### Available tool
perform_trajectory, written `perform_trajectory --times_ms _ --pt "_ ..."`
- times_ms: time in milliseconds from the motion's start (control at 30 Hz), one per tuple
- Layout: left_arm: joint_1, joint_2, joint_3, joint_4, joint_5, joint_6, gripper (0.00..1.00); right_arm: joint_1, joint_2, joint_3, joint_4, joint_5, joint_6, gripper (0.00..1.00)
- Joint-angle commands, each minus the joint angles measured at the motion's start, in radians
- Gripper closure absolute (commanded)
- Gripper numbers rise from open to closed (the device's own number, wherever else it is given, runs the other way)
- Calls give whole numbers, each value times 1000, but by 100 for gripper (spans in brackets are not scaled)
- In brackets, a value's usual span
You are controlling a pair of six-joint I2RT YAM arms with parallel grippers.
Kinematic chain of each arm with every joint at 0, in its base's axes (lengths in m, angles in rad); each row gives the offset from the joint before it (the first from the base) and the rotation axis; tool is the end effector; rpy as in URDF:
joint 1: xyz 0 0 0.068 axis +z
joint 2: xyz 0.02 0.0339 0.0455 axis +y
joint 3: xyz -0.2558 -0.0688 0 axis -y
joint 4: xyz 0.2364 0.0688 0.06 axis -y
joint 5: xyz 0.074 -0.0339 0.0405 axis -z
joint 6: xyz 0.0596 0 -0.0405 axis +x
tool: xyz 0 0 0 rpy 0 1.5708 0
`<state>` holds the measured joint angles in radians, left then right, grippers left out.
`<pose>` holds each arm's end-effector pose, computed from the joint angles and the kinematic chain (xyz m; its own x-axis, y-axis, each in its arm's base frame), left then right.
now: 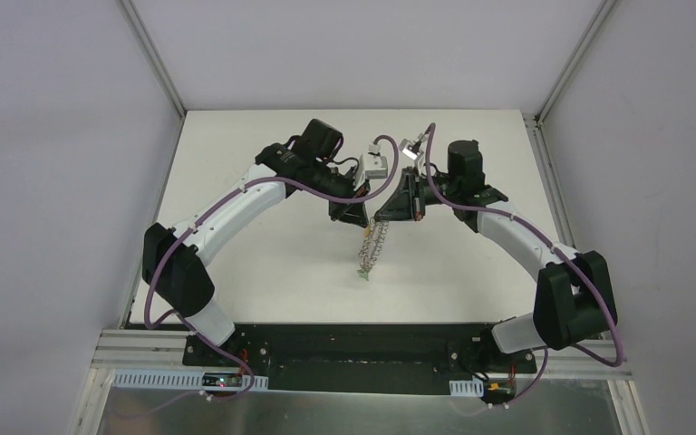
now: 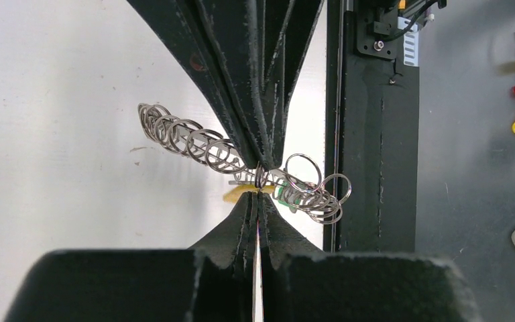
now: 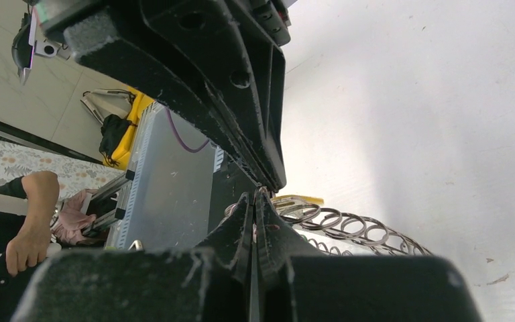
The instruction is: Put the keys on the keyring
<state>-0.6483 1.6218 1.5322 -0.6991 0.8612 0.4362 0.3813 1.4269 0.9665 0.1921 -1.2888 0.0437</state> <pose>0.2544 -0.2494 0.3275 -0.1663 0.4713 -0.8662 0.9818 -0.0029 -0.1900 0.2656 0.1682 0.2914 -0.2879 -0.1023 -0.9522 -0.9515 -0.0820 0.2965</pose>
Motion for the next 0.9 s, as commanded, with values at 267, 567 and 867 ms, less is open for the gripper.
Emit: perform_trajectory --times_ms 267,567,867 --pt "-70 -14 -5 -41 -103 73 100 -18 33 29 89 38 74 100" --pt "-100 2 6 -23 -202 36 100 -22 37 12 112 46 86 100" --pt "-36 -17 23 8 -145 -39 67 -47 -1 -20 137 -39 51 100"
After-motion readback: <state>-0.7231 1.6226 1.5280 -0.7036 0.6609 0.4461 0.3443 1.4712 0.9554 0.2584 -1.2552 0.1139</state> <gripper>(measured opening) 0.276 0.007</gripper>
